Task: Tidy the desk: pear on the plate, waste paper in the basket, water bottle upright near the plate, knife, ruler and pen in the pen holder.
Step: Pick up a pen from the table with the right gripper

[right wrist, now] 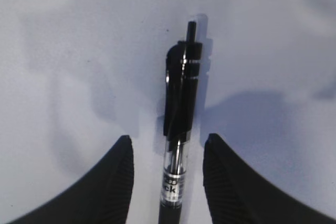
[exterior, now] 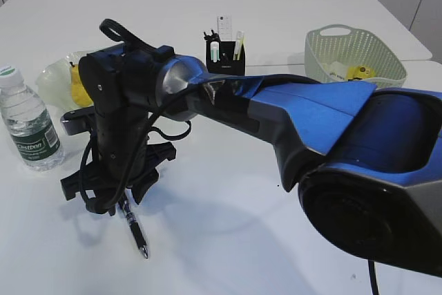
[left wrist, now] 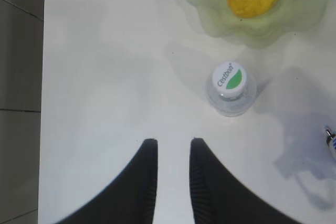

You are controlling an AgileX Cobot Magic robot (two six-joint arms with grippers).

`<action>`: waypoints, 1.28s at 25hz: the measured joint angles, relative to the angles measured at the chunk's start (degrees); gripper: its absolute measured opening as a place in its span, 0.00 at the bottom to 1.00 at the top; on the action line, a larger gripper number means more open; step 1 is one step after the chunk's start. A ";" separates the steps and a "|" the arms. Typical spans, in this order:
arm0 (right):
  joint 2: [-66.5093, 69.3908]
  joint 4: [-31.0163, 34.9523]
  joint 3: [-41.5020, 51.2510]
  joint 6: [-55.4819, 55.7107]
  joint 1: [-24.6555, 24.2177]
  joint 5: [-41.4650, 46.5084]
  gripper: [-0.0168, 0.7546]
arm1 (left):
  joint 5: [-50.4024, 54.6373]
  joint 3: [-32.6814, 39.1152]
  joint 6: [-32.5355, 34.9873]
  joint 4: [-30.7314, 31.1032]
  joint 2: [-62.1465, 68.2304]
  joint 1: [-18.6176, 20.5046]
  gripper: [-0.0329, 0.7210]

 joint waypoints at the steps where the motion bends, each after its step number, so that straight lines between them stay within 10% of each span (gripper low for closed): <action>1: 0.00 0.00 0.00 0.00 0.00 0.00 0.48 | 0.00 0.00 0.00 0.00 0.00 0.00 0.23; 32: 0.93 0.00 -0.56 0.00 0.00 0.00 0.48 | 0.00 0.00 0.00 0.05 0.00 0.00 0.23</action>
